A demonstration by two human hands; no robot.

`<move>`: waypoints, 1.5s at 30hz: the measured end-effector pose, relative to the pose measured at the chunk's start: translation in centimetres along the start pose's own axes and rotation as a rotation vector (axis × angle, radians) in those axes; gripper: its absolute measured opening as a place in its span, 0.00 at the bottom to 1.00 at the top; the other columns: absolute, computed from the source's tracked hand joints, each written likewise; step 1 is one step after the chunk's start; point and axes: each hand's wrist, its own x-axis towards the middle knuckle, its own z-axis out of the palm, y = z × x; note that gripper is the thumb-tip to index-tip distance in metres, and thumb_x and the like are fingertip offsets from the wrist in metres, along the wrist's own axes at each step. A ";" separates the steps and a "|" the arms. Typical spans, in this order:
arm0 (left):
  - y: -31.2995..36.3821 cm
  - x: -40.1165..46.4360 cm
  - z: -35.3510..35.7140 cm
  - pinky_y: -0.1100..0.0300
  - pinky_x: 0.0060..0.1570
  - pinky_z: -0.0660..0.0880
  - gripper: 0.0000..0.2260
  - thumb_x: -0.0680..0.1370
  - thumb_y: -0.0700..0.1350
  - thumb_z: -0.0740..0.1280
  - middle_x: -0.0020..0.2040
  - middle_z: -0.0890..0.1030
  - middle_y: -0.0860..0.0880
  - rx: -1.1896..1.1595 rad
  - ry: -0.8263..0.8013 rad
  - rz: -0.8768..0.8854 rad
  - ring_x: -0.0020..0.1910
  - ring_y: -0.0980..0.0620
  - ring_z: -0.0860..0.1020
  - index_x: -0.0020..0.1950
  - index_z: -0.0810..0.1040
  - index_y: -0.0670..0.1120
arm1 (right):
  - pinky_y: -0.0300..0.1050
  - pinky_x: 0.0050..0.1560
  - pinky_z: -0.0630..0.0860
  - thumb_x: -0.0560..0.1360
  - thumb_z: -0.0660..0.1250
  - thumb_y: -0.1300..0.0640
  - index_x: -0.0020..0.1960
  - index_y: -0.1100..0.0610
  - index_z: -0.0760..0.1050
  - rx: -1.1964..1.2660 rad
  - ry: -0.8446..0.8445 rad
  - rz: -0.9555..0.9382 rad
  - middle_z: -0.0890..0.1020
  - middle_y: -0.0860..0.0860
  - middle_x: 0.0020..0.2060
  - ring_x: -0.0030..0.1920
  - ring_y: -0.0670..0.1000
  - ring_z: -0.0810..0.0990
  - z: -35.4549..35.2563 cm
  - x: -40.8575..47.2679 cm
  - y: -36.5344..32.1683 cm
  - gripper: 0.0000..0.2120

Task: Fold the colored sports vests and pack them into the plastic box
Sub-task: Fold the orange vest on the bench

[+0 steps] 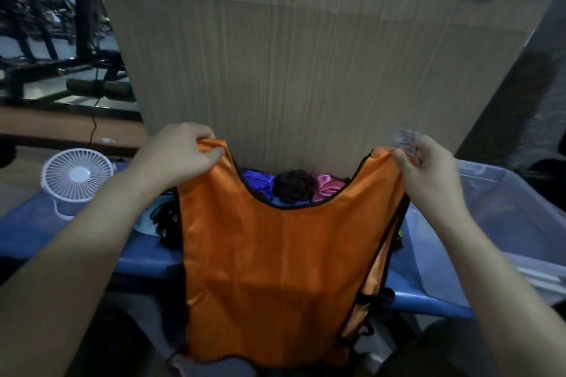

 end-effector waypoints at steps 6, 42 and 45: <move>-1.8 1.5 3.7 0.56 0.45 0.71 0.07 0.77 0.50 0.71 0.44 0.84 0.48 -0.082 0.010 -0.035 0.50 0.44 0.81 0.41 0.81 0.50 | 0.45 0.35 0.65 0.79 0.68 0.56 0.46 0.58 0.78 0.009 -0.107 0.089 0.79 0.47 0.34 0.38 0.49 0.76 3.8 0.8 1.5 0.05; 1.9 0.2 15.5 0.63 0.29 0.66 0.06 0.77 0.37 0.70 0.32 0.80 0.51 -0.772 -0.348 -0.154 0.27 0.58 0.73 0.49 0.74 0.45 | 0.53 0.33 0.72 0.75 0.68 0.56 0.44 0.54 0.72 0.302 -0.433 0.206 0.82 0.53 0.31 0.29 0.50 0.76 12.7 -6.8 -1.9 0.06; 2.7 -0.3 15.7 0.66 0.29 0.67 0.05 0.78 0.40 0.70 0.33 0.81 0.52 -0.753 -0.332 -0.142 0.28 0.61 0.74 0.48 0.74 0.46 | 0.35 0.27 0.64 0.77 0.67 0.59 0.41 0.48 0.67 0.204 -0.417 0.133 0.77 0.40 0.25 0.26 0.42 0.72 12.8 -7.8 -2.8 0.12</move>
